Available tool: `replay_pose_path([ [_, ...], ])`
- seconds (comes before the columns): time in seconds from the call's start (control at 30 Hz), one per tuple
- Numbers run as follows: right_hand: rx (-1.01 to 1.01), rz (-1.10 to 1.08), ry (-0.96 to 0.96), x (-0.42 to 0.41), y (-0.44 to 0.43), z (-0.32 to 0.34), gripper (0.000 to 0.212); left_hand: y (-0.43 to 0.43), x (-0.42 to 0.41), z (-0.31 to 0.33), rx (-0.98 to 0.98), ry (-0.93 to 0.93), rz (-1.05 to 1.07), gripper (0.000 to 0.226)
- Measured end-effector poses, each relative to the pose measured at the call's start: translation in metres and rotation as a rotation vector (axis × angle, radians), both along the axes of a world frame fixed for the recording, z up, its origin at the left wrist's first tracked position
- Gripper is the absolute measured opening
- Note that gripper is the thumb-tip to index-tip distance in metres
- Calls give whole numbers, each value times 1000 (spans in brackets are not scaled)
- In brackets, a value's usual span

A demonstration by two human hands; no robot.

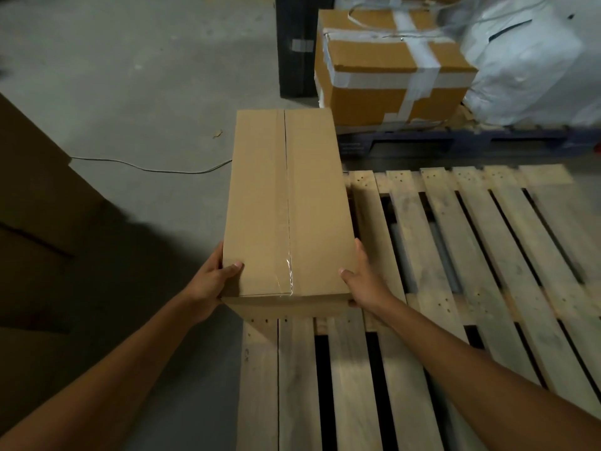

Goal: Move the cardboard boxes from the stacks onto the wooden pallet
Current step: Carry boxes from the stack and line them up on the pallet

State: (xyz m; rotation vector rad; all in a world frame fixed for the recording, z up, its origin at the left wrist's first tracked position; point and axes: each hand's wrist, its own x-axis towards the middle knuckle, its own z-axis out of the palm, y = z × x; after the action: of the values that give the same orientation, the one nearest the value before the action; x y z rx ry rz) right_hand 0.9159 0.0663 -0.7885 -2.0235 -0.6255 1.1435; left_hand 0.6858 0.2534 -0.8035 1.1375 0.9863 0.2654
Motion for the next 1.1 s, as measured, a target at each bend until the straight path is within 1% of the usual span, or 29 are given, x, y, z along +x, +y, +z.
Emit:
replay_pose_path([
  [0.1, -45, 64, -45, -5, -4, 1, 92, -1, -1, 2, 19, 26, -55, 54],
  [0.17, -118, 108, -146, -11, -3, 2, 94, 0, -4, 3, 19, 31, -78, 58],
  [0.2, -177, 146, -267, -15, -2, 3, 92, 0, -4, 3, 19, 33, -89, 60],
  [0.23, -213, 222, -446, -19, -1, 3, 87, -1, -2, 4, 37, 42, -95, 62],
  [0.27, -210, 328, -642, -24, 1, 2, 82, -2, -1, 6, 116, 95, -108, 66],
  [0.3, -186, 443, -793, -27, 2, -2, 77, -3, 0, 7, 297, 200, -156, 71],
  [0.33, -165, 535, -870, -30, 3, -6, 72, -5, 2, 7, 564, 336, -257, 75],
  [0.37, -169, 596, -907, -31, 3, -9, 72, -10, 2, 3, 857, 449, -388, 76],
  [0.4, -179, 623, -924, -31, 2, -13, 75, -15, 3, -1, 1075, 513, -528, 72],
  [0.43, -193, 635, -937, -31, 2, -16, 77, -19, 3, -6, 1184, 563, -644, 71],
  [0.47, -207, 644, -941, -30, 2, -18, 77, -23, 2, -12, 1229, 613, -710, 75],
  [0.53, -234, 669, -943, -29, 2, -14, 78, -24, 4, -19, 1242, 676, -731, 79],
  [0.6, -276, 686, -889, -27, 6, -7, 74, -23, 6, -14, 1235, 699, -762, 77],
  [0.63, -300, 701, -856, -26, 8, -1, 70, -23, 7, -8, 1214, 707, -783, 77],
  [0.7, -335, 707, -786, -25, 10, 15, 71, -24, 9, 6, 1147, 718, -818, 82],
  [0.8, -280, 582, -709, -29, 15, 53, 76, -30, 13, 40, 1145, 691, -758, 92],
  [0.9, -147, 440, -708, -38, 18, 105, 79, -38, 15, 93, 1172, 632, -680, 86],
  [1.0, -18, 326, -685, -55, 7, 172, 79, -54, 9, 165, 1193, 552, -549, 87],
  [1.1, 100, 209, -614, -84, -16, 245, 79, -77, -10, 245, 1172, 457, -422, 91],
])
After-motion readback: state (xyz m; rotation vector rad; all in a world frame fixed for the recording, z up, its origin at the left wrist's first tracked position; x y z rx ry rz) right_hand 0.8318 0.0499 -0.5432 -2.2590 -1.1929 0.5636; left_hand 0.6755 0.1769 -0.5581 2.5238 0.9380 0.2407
